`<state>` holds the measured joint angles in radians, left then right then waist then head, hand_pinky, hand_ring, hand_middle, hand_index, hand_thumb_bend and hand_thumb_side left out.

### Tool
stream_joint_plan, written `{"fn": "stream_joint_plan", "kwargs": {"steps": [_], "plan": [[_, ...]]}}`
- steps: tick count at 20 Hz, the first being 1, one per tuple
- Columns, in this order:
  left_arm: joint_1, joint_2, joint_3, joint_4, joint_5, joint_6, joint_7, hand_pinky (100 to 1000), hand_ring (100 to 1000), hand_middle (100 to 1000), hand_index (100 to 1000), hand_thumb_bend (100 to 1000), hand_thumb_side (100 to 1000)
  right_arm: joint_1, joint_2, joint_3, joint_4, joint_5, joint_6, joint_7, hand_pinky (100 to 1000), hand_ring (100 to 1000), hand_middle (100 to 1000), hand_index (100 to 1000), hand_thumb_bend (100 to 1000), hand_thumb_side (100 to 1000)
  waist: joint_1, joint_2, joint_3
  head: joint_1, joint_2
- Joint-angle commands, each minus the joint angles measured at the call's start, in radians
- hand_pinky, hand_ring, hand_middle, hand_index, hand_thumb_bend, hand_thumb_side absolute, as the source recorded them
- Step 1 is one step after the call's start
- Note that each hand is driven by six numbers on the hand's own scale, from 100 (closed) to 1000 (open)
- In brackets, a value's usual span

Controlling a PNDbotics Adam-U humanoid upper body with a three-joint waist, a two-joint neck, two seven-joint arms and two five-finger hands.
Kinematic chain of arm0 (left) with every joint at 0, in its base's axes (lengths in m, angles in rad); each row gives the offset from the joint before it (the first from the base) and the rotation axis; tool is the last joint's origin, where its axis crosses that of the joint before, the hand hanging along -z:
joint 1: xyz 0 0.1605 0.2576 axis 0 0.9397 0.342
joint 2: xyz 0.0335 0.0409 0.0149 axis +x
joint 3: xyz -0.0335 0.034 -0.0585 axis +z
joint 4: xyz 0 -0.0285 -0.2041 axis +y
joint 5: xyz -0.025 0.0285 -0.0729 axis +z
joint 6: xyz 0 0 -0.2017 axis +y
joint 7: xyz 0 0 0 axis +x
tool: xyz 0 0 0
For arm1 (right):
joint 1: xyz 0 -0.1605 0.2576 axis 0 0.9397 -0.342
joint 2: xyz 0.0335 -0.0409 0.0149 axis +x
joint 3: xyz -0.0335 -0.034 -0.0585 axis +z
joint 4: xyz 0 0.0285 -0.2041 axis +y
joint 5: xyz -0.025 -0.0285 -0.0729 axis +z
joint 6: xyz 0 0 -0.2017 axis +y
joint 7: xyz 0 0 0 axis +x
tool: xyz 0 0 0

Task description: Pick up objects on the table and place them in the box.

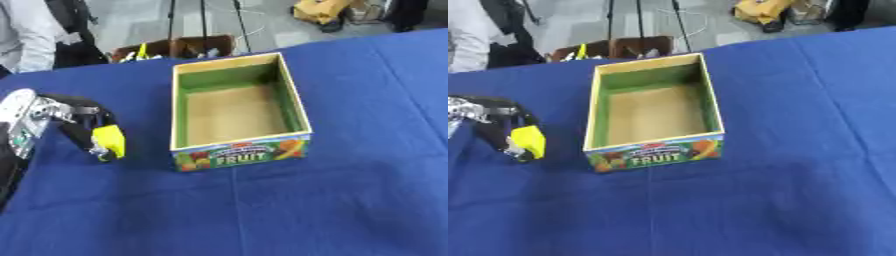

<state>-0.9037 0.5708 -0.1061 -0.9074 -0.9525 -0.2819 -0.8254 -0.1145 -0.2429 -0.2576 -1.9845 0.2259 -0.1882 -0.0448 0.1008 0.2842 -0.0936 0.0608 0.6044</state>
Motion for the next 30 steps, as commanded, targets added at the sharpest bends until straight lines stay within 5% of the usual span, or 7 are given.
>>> {"fn": "stream_joint_plan", "kwargs": {"steps": [1, 10, 20, 24, 30], "plan": [[-0.004, 0.016, 0.004, -0.002, -0.025, -0.067, -0.050, 610, 712, 715, 882, 597, 549, -0.008, -0.022, 0.000, -0.015, 0.005, -0.005, 0.000, 735, 821, 595, 843, 100, 694, -0.009, -0.012, 0.000, 0.005, -0.009], [0.000, 0.013, 0.004, 0.010, -0.022, -0.062, -0.023, 468, 568, 567, 754, 481, 558, -0.008, -0.021, -0.002, -0.015, 0.002, -0.006, -0.003, 735, 820, 594, 843, 100, 692, -0.011, -0.013, 0.001, 0.004, -0.008], [0.000, 0.024, 0.001, -0.026, -0.089, -0.036, 0.158, 353, 500, 530, 683, 100, 706, -0.004, -0.020, -0.004, -0.015, 0.000, -0.004, -0.007, 734, 820, 592, 843, 100, 690, -0.013, -0.019, 0.004, 0.000, -0.004], [-0.001, 0.029, 0.003, -0.035, -0.121, -0.018, 0.234, 303, 472, 513, 663, 100, 752, -0.003, -0.021, -0.004, -0.015, -0.002, -0.003, -0.009, 733, 819, 592, 843, 100, 689, -0.013, -0.024, 0.006, -0.004, -0.001], [-0.010, 0.039, 0.008, -0.055, -0.123, 0.001, 0.264, 279, 460, 510, 656, 100, 706, 0.001, -0.021, -0.005, -0.015, -0.005, 0.001, -0.009, 733, 819, 591, 843, 100, 688, -0.012, -0.033, 0.010, -0.012, 0.007]]}}
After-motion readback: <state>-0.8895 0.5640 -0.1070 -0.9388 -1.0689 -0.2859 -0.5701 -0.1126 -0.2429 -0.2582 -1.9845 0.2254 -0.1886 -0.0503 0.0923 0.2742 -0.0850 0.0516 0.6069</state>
